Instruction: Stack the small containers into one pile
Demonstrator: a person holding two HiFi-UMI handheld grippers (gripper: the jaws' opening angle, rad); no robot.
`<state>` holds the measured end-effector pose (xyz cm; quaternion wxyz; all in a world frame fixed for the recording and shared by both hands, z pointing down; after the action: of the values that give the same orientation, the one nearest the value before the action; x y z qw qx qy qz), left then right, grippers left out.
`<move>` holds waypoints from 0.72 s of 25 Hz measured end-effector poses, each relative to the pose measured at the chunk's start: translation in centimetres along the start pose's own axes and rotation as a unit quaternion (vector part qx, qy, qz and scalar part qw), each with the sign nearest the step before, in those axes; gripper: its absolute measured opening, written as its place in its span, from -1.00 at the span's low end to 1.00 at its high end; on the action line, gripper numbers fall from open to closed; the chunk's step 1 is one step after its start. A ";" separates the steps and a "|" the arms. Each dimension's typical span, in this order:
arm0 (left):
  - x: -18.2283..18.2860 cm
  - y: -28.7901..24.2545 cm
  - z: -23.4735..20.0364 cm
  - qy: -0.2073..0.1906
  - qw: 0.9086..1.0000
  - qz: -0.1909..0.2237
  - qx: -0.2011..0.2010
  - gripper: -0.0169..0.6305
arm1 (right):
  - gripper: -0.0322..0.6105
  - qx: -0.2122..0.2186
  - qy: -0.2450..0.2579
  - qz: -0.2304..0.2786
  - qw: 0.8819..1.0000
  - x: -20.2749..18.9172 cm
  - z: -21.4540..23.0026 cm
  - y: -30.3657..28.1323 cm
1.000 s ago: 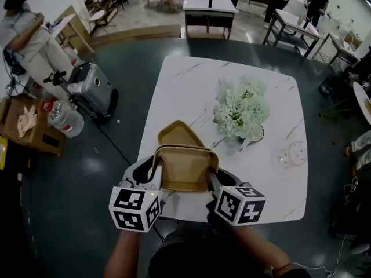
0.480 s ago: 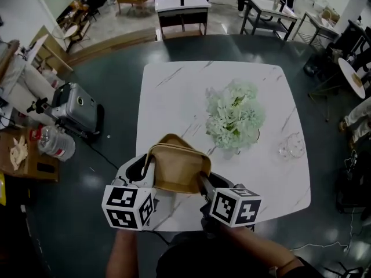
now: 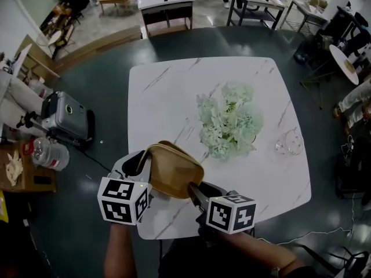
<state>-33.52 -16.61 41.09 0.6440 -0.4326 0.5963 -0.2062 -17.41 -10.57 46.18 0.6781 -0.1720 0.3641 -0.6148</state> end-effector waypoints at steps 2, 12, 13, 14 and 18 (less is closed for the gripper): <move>0.1 -0.6 -0.2 -0.003 1.000 -0.007 -0.003 -0.83 | -0.62 0.002 0.015 -0.008 1.000 -0.2 -0.1 -0.1; 0.6 -1.0 -1.2 0.009 0.999 0.027 0.030 -0.50 | -0.28 0.002 0.105 -0.023 0.994 -1.0 -1.2 0.1; 0.7 -0.8 -1.2 0.012 0.999 0.033 0.033 -0.50 | -0.27 0.001 0.109 -0.022 0.994 -1.0 -1.1 0.2; 0.7 -0.5 -1.1 0.016 0.999 0.038 0.036 -0.51 | -0.27 0.000 0.114 -0.020 0.993 -1.0 -1.1 0.4; 0.3 1.0 -0.1 0.030 0.997 0.055 0.043 -0.59 | -0.30 0.005 0.124 -0.019 0.992 -1.1 -1.2 1.4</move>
<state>-33.81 -16.33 40.16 0.6539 -0.3648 0.6291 -0.2085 -17.25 -9.01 44.79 0.6168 -0.0978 0.4388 -0.6462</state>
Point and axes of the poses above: the fingertips, and each gripper's own axes: y backward along the fingers, z to its right, x out of its top, the point moved 4 cm from there along y, backward along the fingers, and after that the axes turned 15 degrees about -z, right-handed, at the moved point
